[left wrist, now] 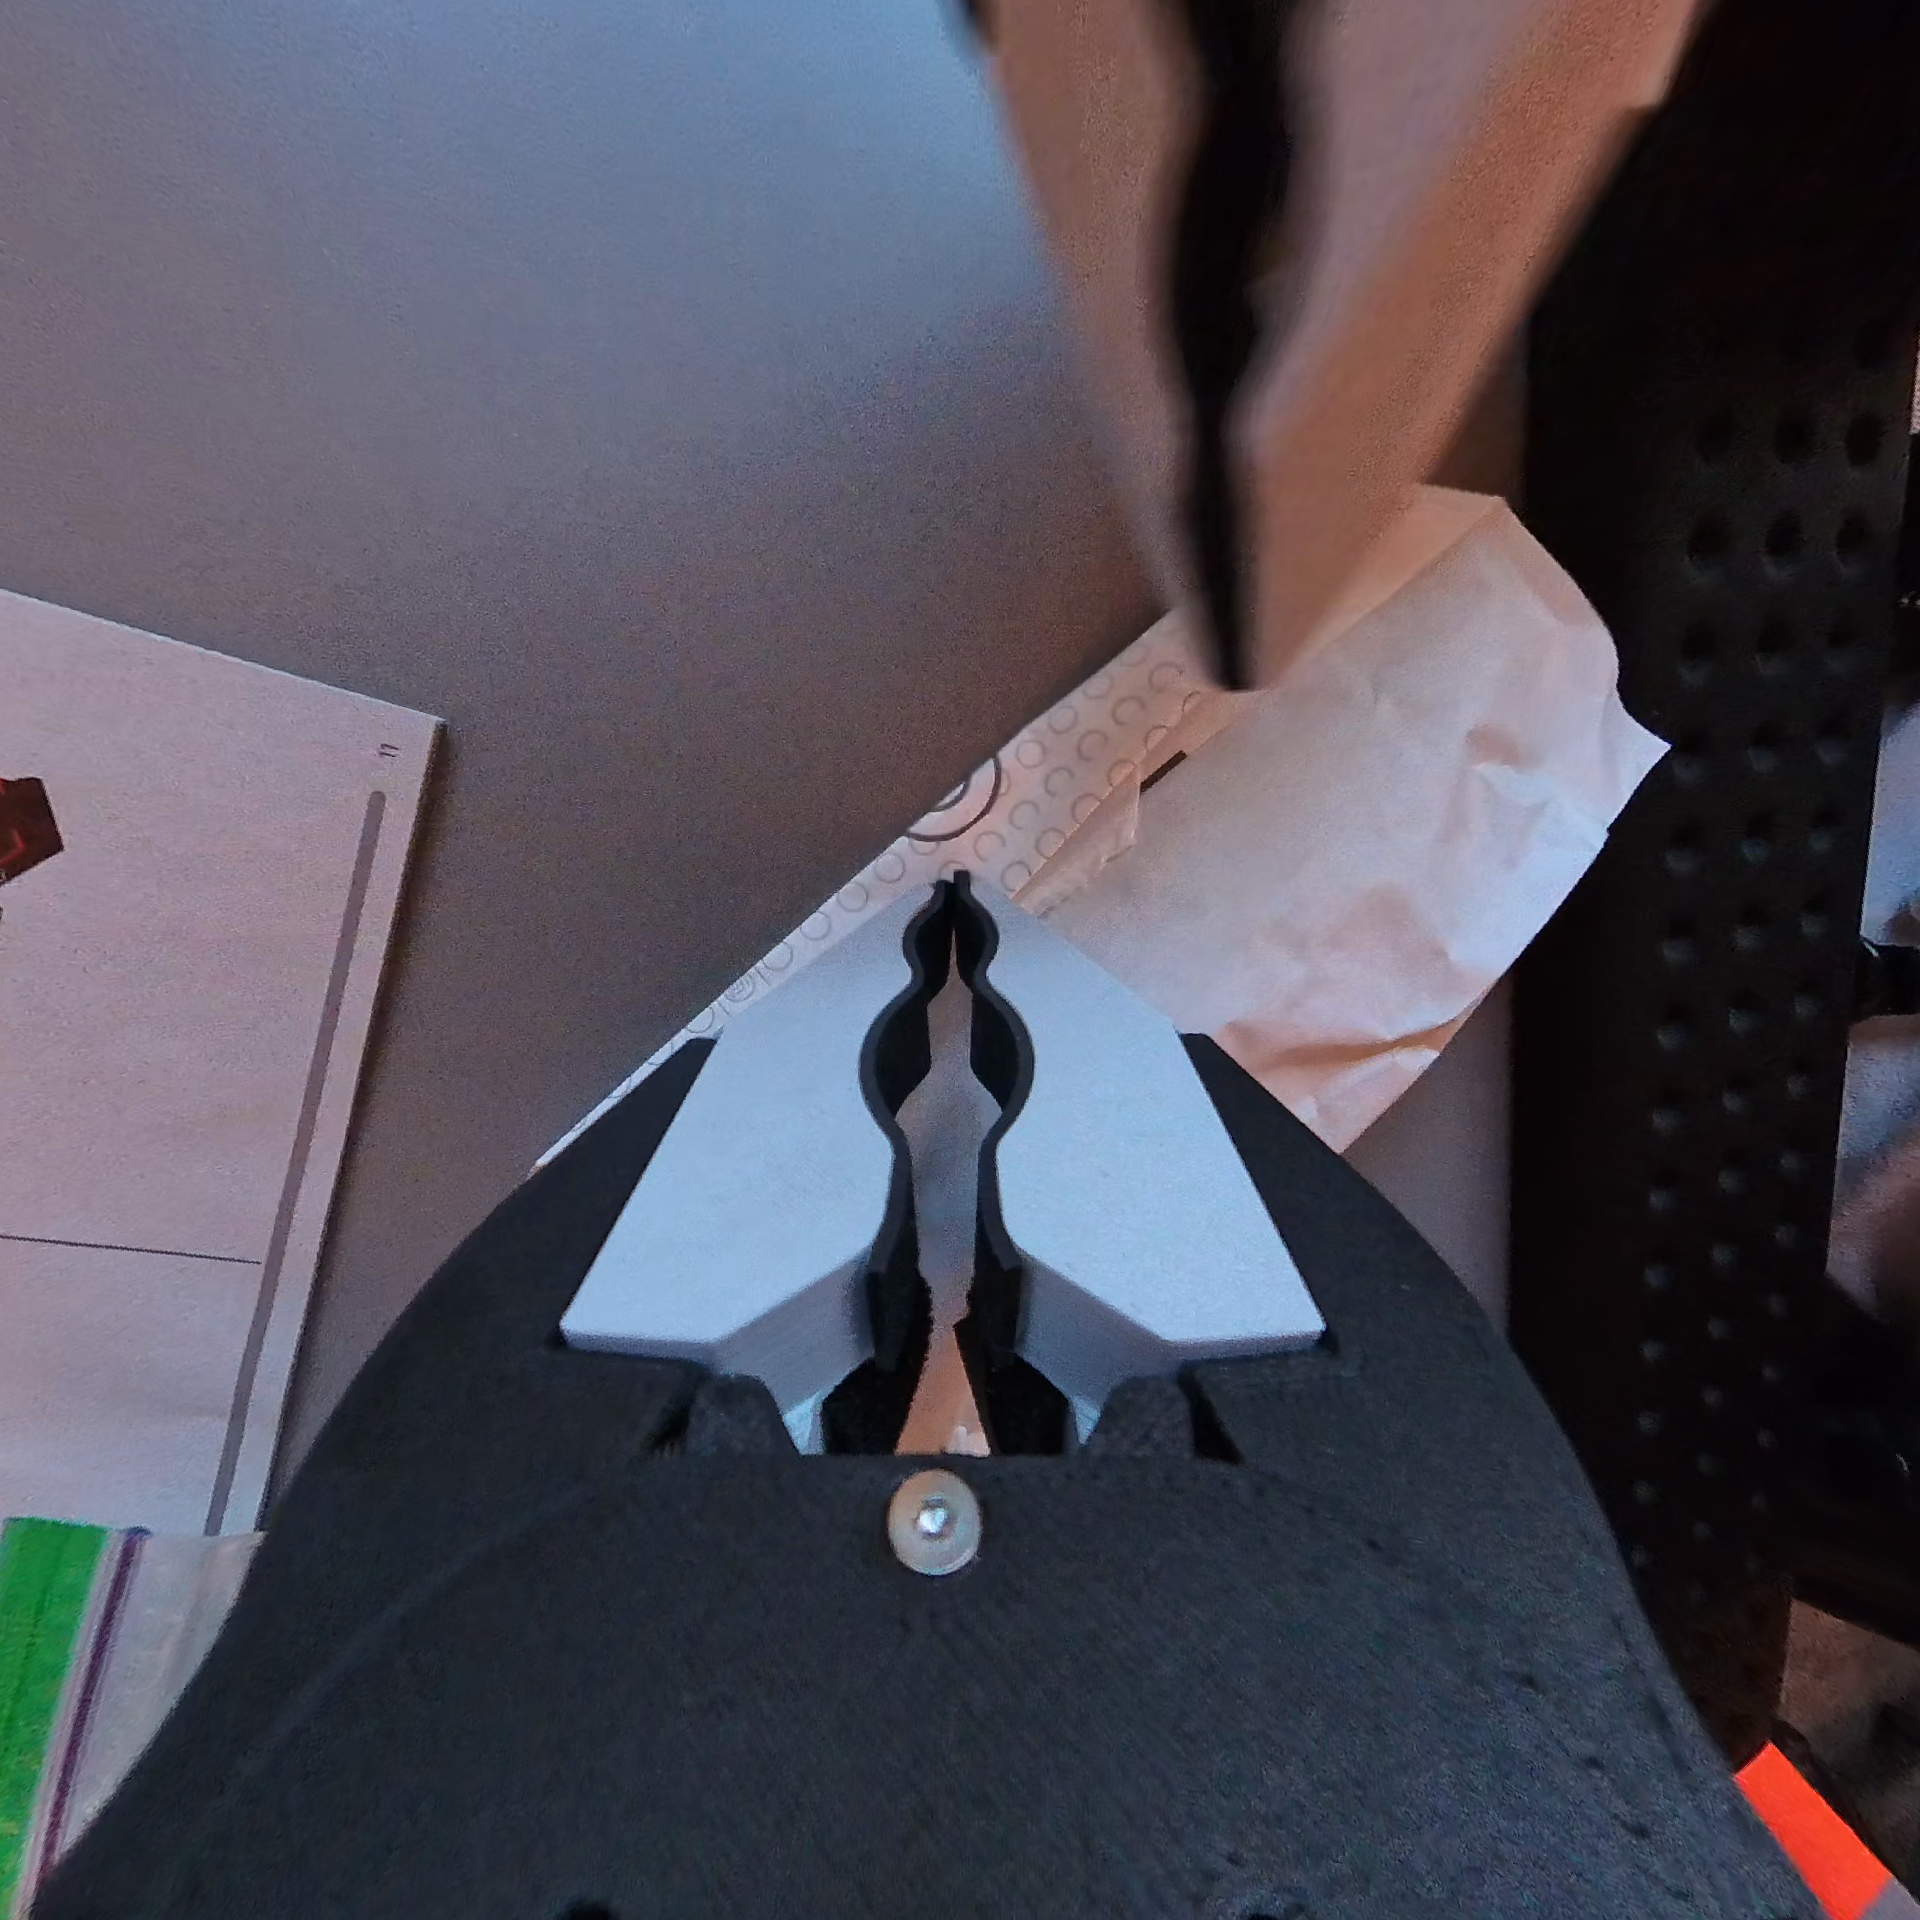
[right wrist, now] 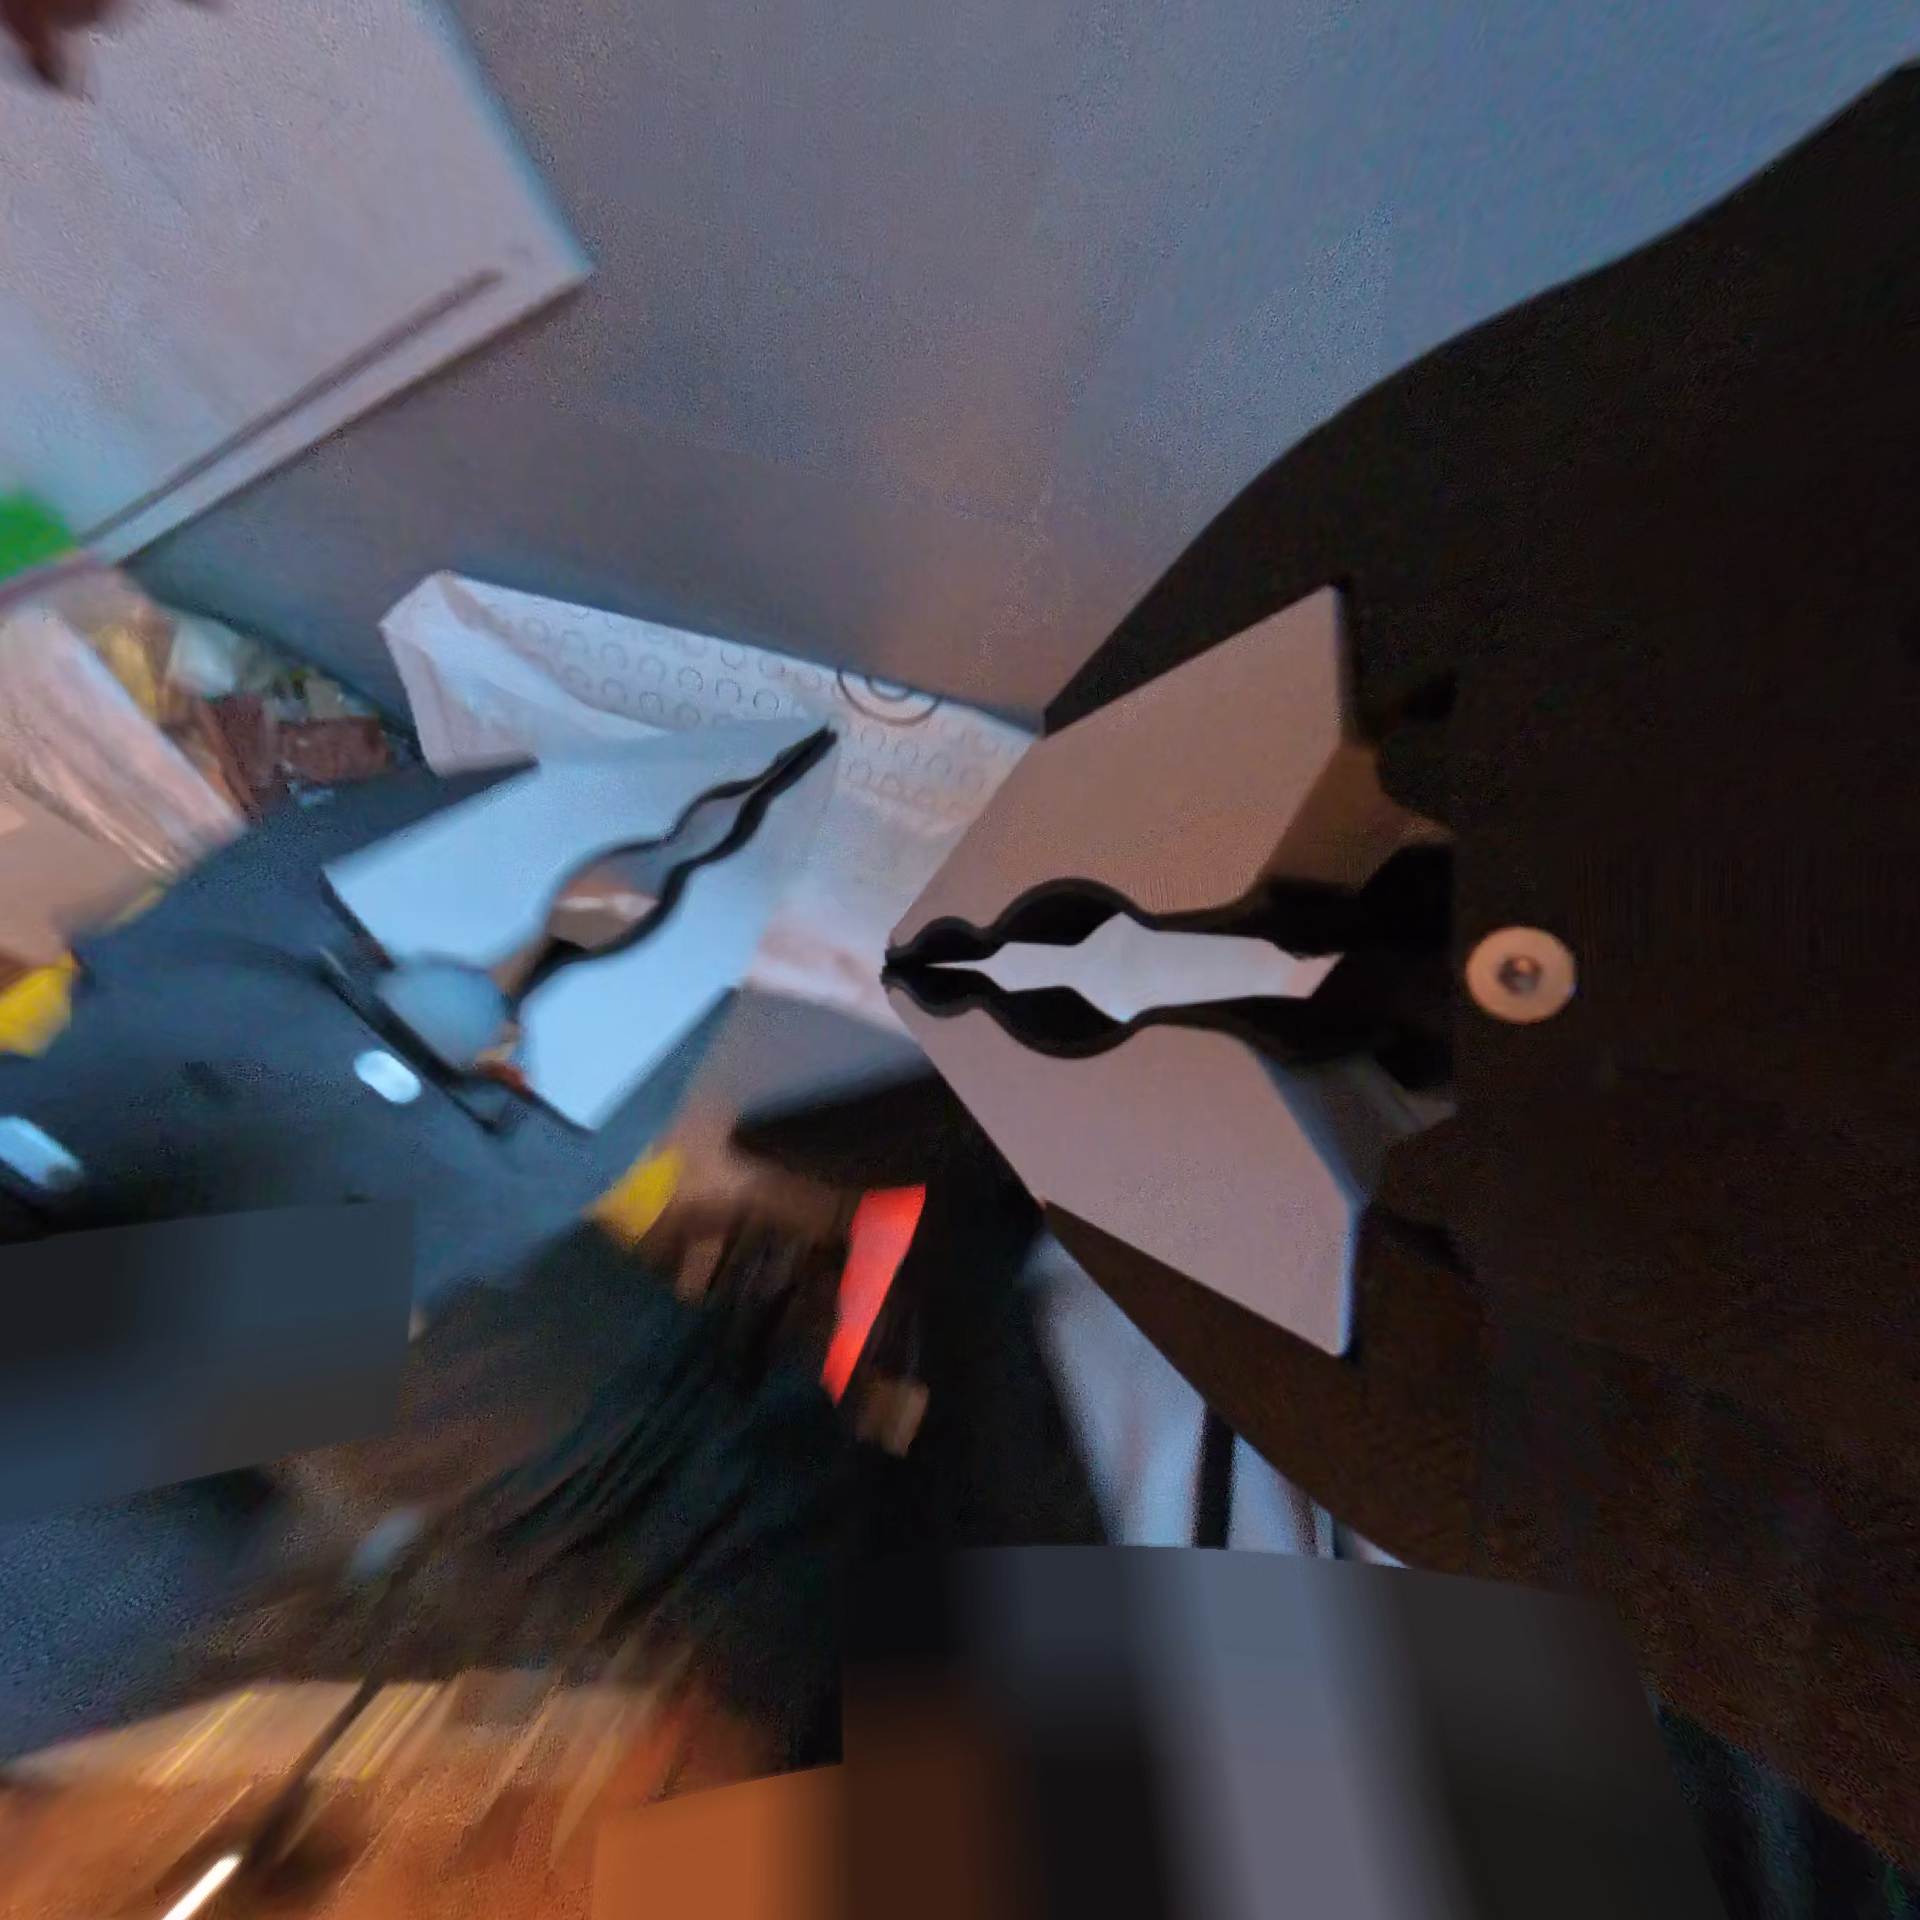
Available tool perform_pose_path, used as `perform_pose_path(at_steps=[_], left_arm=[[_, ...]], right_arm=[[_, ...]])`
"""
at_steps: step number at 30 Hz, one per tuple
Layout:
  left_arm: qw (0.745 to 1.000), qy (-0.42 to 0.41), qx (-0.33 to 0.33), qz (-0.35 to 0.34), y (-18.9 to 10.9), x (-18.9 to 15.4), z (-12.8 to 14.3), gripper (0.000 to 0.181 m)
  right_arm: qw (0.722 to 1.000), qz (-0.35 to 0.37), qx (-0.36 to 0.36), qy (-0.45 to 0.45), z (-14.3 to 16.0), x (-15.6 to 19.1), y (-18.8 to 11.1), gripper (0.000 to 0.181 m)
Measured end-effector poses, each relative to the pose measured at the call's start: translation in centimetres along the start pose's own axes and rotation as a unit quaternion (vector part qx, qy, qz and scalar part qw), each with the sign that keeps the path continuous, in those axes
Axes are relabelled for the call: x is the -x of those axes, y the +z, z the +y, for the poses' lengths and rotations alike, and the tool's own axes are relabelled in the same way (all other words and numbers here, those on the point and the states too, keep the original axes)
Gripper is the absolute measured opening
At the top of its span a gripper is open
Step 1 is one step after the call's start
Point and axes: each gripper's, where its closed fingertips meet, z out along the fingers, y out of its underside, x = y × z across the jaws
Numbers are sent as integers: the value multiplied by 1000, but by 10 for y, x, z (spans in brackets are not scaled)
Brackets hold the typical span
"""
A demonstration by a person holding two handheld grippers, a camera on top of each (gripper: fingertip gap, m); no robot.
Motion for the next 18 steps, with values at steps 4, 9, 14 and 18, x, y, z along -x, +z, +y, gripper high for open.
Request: perform_pose_path(at_steps=[4,9,14,18], left_arm=[[1000,4,-8,4,0,0,0,0],[1000,10,-15,4,0,0,0,0],[1000,8,-1,0,-4,4,5,0],[999,-22,15,-37,-16,27,16,0]], right_arm=[[982,-34,23,185,1,-41,22,0],[975,15,63,211,6,-59,40,0],[973,15,84,213,8,-59,42,0],[976,28,89,198,9,-59,42,0]])
